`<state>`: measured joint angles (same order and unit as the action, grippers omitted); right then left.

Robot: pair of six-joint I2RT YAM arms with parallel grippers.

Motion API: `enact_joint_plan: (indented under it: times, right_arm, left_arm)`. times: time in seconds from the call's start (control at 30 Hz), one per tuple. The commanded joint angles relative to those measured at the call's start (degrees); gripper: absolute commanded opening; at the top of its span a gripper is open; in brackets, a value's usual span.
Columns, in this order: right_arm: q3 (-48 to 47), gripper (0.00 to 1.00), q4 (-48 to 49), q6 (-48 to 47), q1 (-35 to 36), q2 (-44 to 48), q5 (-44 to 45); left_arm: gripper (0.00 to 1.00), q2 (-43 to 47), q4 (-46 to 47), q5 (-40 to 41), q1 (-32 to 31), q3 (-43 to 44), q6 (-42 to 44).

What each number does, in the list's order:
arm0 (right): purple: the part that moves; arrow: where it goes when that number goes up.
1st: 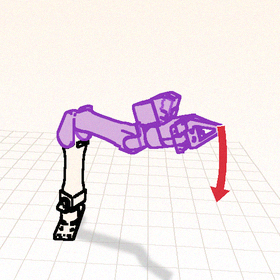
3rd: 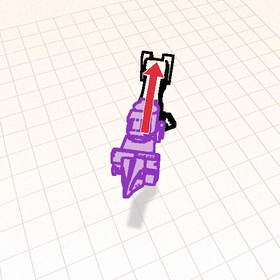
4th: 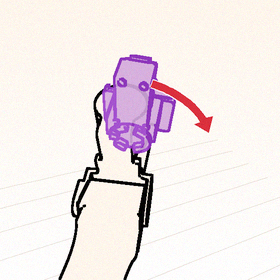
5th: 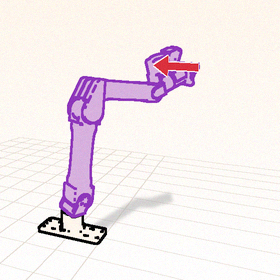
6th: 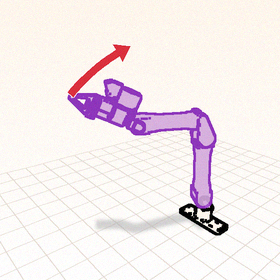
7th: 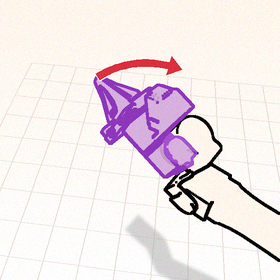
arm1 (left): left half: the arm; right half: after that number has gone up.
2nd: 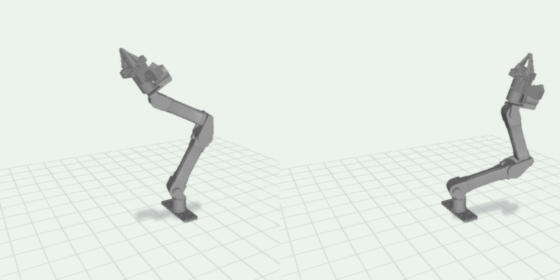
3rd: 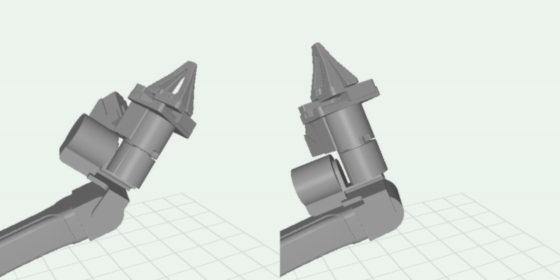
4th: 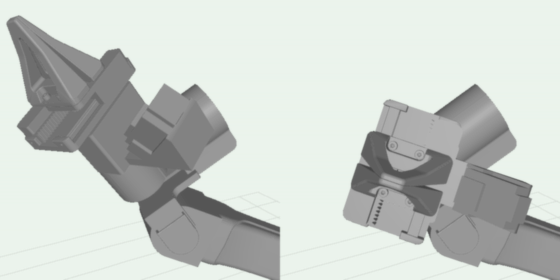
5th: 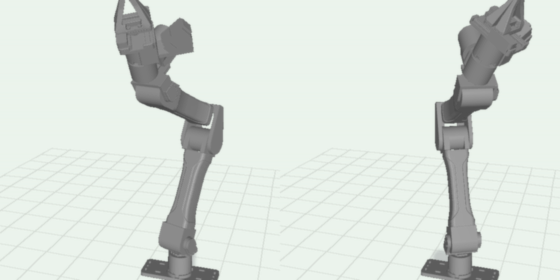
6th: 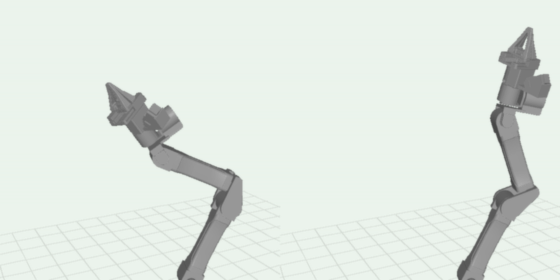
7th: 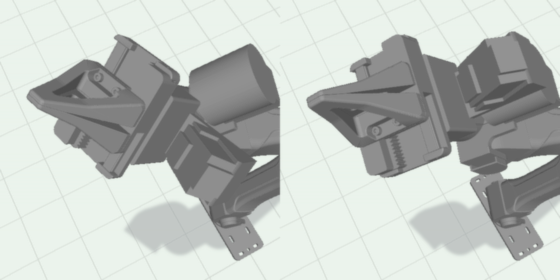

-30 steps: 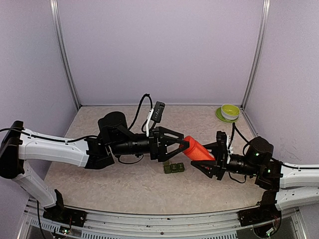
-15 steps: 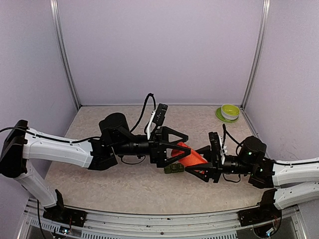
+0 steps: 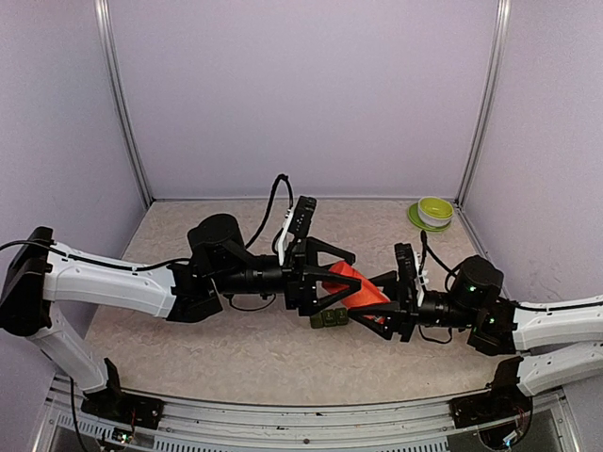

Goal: Sort the pills into containers
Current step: Unscrew the lid of the pill bottle from the pill bottle.

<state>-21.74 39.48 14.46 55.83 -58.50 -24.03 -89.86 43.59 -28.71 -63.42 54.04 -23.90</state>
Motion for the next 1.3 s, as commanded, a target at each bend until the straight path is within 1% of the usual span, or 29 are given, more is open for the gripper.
enact_joint_plan:
  times: [0.0,0.17,0.3,0.5,0.83,1.03,1.27]
  right_arm:
    - [-0.3,0.18,0.3,0.6,-0.4,2.0,8.3]
    - [0.1,0.18,-0.4,0.2,-0.3,3.6,10.0]
    - [0.1,0.18,-0.8,0.0,-0.4,3.9,9.4]
    - [0.6,0.18,-0.3,-0.1,-0.4,3.7,8.2]
    - [1.2,0.18,-0.3,-0.5,-0.3,4.6,7.3]
    - [1.9,0.18,-0.2,-0.9,-0.4,4.8,7.0]
    - [1.6,0.18,-1.4,-3.6,-0.4,3.8,5.2]
  left_arm:
    - [0.88,1.4,1.0,0.3,-0.6,-1.1,1.9]
    - [0.88,1.9,0.3,1.1,-0.7,-1.5,2.5]
    - [0.86,2.3,0.6,2.4,-0.7,-2.0,2.5]
    - [0.71,2.9,1.8,3.7,-0.2,-3.0,1.4]
    - [0.58,2.5,4.1,3.6,-0.1,-4.1,-0.7]
    - [0.45,2.1,5.4,3.0,0.1,-4.1,-2.2]
    - [0.45,2.0,5.4,3.2,0.1,-3.7,-3.3]
